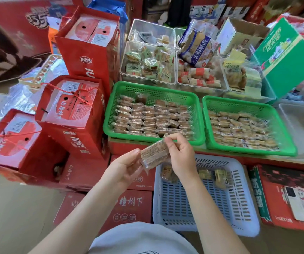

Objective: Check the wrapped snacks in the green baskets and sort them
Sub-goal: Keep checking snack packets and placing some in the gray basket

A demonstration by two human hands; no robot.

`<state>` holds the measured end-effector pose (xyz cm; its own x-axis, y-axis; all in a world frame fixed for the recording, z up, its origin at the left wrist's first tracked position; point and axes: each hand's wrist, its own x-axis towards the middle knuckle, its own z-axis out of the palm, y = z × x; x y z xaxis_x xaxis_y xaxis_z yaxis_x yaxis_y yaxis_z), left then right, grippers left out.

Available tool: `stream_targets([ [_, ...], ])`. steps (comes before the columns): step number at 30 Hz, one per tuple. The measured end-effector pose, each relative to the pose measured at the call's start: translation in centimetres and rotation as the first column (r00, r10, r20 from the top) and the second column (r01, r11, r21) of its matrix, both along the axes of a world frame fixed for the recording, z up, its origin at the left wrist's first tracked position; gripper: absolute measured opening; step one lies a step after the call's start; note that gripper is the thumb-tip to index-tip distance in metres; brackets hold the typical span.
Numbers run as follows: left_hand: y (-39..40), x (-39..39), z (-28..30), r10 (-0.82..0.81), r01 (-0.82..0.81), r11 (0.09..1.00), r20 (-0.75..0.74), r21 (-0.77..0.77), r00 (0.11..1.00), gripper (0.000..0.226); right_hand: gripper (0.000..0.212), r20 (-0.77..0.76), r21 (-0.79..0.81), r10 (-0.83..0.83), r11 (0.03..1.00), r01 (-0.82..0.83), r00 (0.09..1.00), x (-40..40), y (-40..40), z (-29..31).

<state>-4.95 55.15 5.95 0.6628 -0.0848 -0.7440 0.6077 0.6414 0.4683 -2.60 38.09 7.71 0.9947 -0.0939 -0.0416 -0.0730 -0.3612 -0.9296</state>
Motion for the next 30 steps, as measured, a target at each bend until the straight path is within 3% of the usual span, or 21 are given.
stream_targets([
  [3,1.0,-1.0,0.0,-0.091,0.063,0.983,0.161,0.172,0.983,0.008,0.024,-0.106,0.181,-0.057,0.981,0.076,0.993,-0.8,-0.1,-0.1],
  [6,1.4,-1.8,0.6,-0.163,0.078,0.958,0.304,0.275,0.939,0.010,0.023,-0.239,0.384,-0.113,0.901,0.201,0.964,-1.7,0.1,0.0],
  [10,1.4,-2.5,1.1,-0.233,0.088,0.930,0.388,0.356,0.892,0.011,0.016,-0.300,0.558,-0.045,0.802,0.214,0.953,-2.3,-0.1,0.5],
  [13,2.0,-2.6,1.0,-0.238,0.075,0.922,0.405,0.380,0.883,0.007,0.011,-0.264,0.565,0.094,0.821,0.075,0.960,-2.6,-0.5,0.9],
  [17,3.1,-3.0,0.9,-0.303,0.085,0.883,0.423,0.461,0.854,0.017,0.024,-0.238,0.563,0.253,0.823,-0.079,0.938,-3.2,-1.0,1.6],
  [23,3.9,-3.8,1.1,-0.409,0.021,0.760,0.452,0.650,0.793,0.024,0.019,-0.156,0.297,0.164,0.948,-0.112,0.974,-4.4,-1.0,1.6],
  [30,4.1,-4.7,1.3,-0.354,-0.070,0.757,0.498,0.650,0.791,0.027,0.016,-0.131,0.358,0.118,0.932,-0.064,0.984,-5.4,-0.4,1.7],
])
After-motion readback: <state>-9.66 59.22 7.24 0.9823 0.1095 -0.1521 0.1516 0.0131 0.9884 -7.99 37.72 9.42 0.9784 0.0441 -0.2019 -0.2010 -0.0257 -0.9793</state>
